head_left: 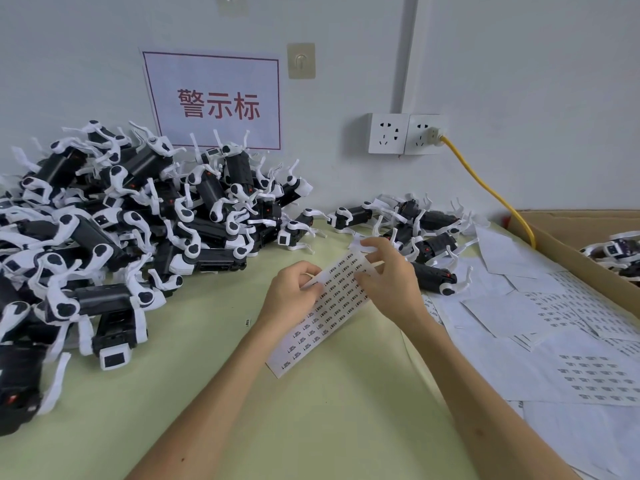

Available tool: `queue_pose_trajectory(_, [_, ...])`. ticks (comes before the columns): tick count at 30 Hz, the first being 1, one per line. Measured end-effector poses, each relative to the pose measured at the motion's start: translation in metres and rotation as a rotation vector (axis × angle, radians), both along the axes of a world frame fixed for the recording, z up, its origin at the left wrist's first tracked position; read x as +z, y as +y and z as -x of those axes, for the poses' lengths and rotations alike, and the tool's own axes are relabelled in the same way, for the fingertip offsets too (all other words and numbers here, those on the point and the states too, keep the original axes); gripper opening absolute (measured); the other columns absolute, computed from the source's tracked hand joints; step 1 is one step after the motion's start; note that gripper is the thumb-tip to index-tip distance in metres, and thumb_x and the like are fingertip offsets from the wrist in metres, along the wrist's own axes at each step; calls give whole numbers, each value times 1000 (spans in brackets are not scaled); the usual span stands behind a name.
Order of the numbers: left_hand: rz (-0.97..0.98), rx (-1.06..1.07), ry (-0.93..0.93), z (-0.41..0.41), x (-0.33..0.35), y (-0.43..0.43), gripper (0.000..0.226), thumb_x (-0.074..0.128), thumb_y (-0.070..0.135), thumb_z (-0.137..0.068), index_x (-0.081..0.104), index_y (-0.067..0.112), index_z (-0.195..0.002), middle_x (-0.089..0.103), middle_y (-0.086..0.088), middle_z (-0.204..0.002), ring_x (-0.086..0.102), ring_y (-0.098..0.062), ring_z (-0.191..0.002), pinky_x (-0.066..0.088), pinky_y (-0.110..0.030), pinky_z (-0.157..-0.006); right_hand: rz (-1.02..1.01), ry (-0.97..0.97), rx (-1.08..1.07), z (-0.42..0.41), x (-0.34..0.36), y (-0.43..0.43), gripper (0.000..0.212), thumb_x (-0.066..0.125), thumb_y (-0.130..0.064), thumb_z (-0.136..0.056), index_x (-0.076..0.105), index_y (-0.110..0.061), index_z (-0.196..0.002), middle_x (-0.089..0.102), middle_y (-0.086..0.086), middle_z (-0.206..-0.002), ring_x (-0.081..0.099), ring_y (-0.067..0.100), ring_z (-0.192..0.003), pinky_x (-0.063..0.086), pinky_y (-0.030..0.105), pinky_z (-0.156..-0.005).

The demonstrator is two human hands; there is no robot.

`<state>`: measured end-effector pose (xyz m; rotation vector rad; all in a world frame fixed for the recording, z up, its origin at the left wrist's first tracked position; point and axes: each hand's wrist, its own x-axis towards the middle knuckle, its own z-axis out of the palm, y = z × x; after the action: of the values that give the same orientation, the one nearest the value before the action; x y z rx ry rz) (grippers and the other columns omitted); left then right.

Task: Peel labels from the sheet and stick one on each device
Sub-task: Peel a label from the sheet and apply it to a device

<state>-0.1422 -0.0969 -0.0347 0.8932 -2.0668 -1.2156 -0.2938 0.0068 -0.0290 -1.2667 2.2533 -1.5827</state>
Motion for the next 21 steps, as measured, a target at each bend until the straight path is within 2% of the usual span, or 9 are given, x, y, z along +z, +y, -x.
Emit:
queue_pose_trajectory(3, [-79, -62, 48, -2, 3, 0, 30, 65, 10, -96, 65, 40, -94, 75, 25, -78, 70, 5, -77, 47, -5, -61, 41, 0, -10, -2, 2, 1, 45, 65, -1, -89, 59, -25, -126, 66, -4, -105, 65, 0, -83, 50, 10, -60])
queue_pose_trajectory(5, [-122, -75, 69, -3, 4, 0, 32, 65, 9, -95, 65, 40, -92, 75, 24, -79, 71, 5, -75, 46, -4, -60, 56, 63, -20, -4, 2, 2, 41, 67, 0, -87, 63, -23, -120, 64, -5, -110, 61, 1, -91, 48, 11, -70])
queue_pose_trajectory(8, [-140, -85, 88, -3, 4, -2, 31, 65, 7, -95, 69, 38, -93, 78, 16, -84, 74, -1, -77, 49, -8, -61, 83, 245, -56, -5, 0, 1, 34, 70, 2, -82, 70, -18, -109, 60, -4, -114, 55, 13, -108, 46, 26, -92])
queue_pose_trajectory(12, [-182, -114, 108, -3, 3, -1, 35, 59, 1, -97, 73, 32, -98, 80, 9, -92, 76, -8, -85, 54, -15, -70, 121, 415, -113, -10, -3, -1, 26, 74, -1, -80, 74, -18, -100, 55, -5, -107, 46, 15, -101, 42, 34, -94])
queue_pose_trajectory(15, [-263, -133, 147, -2, 5, -2, 40, 51, -9, -97, 75, 24, -102, 80, 2, -96, 76, -13, -89, 57, -23, -76, 129, 451, -154, -12, -4, -2, 28, 78, -5, -79, 76, -19, -103, 57, -1, -111, 49, 18, -103, 41, 38, -96])
queue_pose_trajectory(18, [-371, -198, 183, -3, 7, -2, 44, 43, -14, -96, 72, 11, -117, 79, -9, -105, 75, -22, -96, 57, -26, -77, 125, 465, -167, -14, -3, 0, 29, 78, -6, -79, 76, -19, -105, 58, 1, -116, 48, 20, -107, 39, 36, -97])
queue_pose_trajectory(21, [-409, -228, 203, -3, 9, -1, 45, 41, -15, -96, 68, 5, -126, 76, -15, -113, 73, -30, -106, 57, -32, -86, 123, 462, -125, -16, -1, 0, 19, 79, -9, -81, 77, -17, -99, 58, 0, -108, 49, 20, -102, 44, 45, -95])
